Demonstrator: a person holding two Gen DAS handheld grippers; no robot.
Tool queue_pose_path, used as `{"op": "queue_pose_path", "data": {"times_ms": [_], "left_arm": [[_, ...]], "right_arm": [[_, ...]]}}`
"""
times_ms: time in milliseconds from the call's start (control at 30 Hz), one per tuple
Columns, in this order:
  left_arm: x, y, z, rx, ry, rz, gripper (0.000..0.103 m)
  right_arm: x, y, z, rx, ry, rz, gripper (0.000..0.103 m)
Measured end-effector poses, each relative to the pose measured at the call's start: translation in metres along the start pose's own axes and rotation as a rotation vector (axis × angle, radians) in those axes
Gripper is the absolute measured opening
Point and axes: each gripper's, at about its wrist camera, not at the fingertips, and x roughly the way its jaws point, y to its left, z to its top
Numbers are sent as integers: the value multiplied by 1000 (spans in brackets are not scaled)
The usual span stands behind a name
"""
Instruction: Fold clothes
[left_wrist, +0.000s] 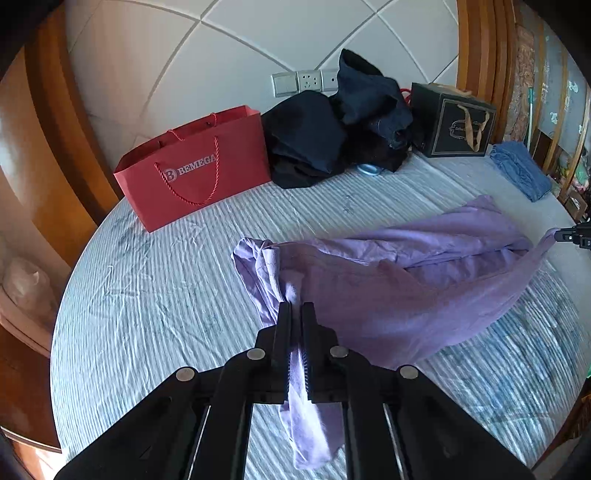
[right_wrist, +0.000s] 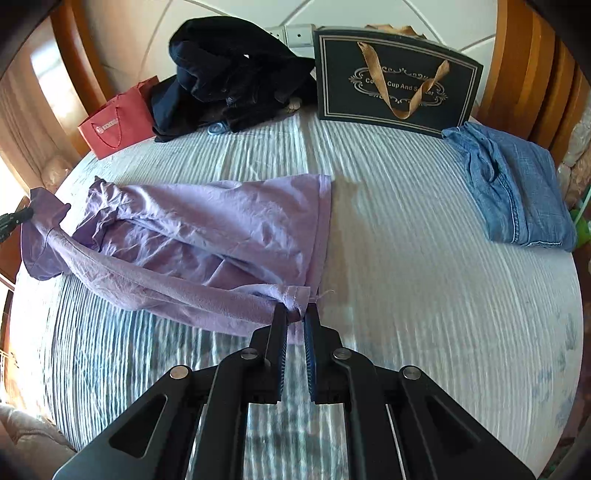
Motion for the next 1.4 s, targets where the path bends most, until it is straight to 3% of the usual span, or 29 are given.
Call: {"op": "queue_pose_path", "data": {"times_ms": [33,67,100,233,500,667,767,800,833,867,900,933,1067,1133,1167,1233,1267,1300,1400], "left_arm": [[14,2,2,-2,32,14,17],[25,6,4,-11,61,33,34],[31,10,4,-29,71,33,40],[18,27,-12,-95,61,4,50],[-13,18,-76,-160,112,-71,55],[-5,-3,-92,-179,142,-133,55],[11,-12,-94,-169,173,-131,55],[16,-15,-94,-165,184,-129,53],[22,-14,-93,-167,192,-124,35],[26,-10,-91,-185,199,-115,8],[29,-6,-89,-205,207,-106,7],[28,-1,-86,-227,199,-90,6],[27,16,-75,-259,202,-12,7],[40,13,-76,-211,251,32,13],[45,11,-78,-197,271,20,22],[34,10,-80,-217,230,-38,34],[28,9,-81,-229,207,-68,47],[18,11,-79,-242,180,-78,52],[-11,18,-77,-278,114,-75,58]], "right_arm": [[4,-1,9,-1,4,-15,33],[5,-7,12,24,5,-28,43],[6,-14,16,54,6,-42,54],[-6,-27,8,105,-18,26,55],[18,-14,-41,80,82,87,55],[32,5,-49,36,91,125,65],[34,17,-46,-11,67,126,68],[36,20,-43,-27,63,113,69],[38,24,-41,-42,59,99,69],[42,27,-39,-47,76,97,68],[47,30,-37,-51,96,96,46],[49,32,-35,-61,112,75,15],[47,25,-29,-42,158,-3,2],[50,13,-30,-50,201,-107,2],[46,9,-29,-49,198,-99,4],[36,4,-26,-45,183,-68,13],[31,1,-24,-42,176,-52,24],[23,4,-18,-59,157,-46,37],[7,28,10,-135,114,14,42]]}}
